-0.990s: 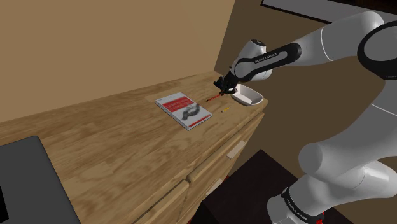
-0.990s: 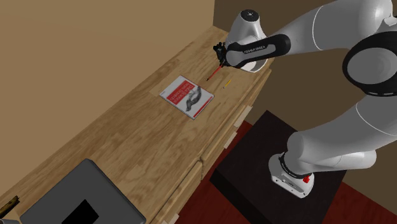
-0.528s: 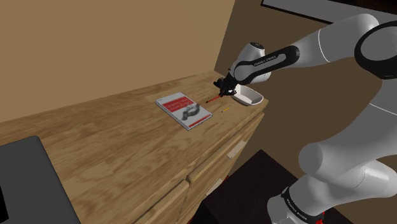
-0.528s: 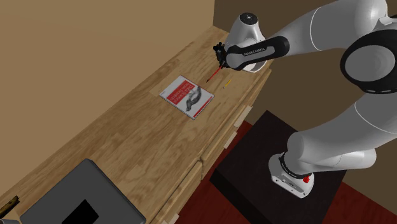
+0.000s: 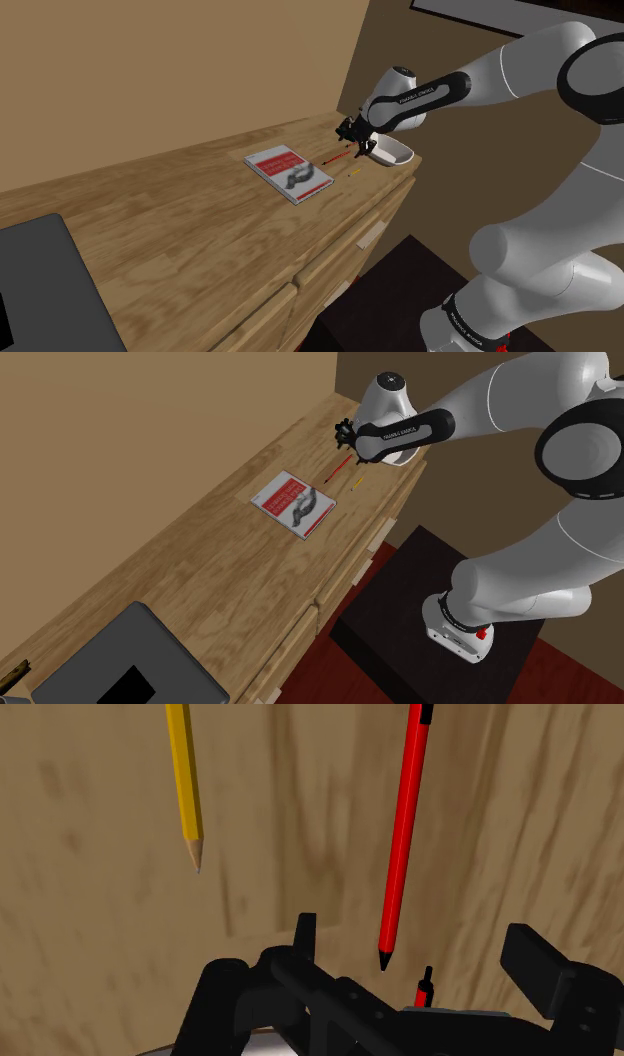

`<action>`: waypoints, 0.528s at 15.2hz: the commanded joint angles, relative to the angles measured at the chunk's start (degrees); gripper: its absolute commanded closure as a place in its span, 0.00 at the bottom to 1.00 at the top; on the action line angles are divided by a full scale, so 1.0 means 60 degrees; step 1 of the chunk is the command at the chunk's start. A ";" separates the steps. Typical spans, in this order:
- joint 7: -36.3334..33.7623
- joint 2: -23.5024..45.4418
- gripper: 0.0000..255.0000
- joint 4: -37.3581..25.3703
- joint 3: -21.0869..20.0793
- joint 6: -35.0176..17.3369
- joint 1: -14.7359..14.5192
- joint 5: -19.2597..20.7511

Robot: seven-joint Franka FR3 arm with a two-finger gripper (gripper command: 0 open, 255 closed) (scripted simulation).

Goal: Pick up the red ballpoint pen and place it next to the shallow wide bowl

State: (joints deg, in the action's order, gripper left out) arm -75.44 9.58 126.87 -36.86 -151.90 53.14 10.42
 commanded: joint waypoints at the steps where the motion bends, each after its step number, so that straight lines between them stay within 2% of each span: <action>1: 0.0306 -0.0360 0.00 0.0058 -0.0159 0.0220 0.0147 -0.0436; 4: 0.1131 -0.1363 0.00 0.0130 -0.0424 0.0916 0.0424 -0.1618; 8: 0.1133 -0.1364 0.00 0.0130 -0.0392 0.0916 0.0391 -0.1621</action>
State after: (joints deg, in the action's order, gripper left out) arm -68.76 1.53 127.64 -39.19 -146.51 55.47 0.87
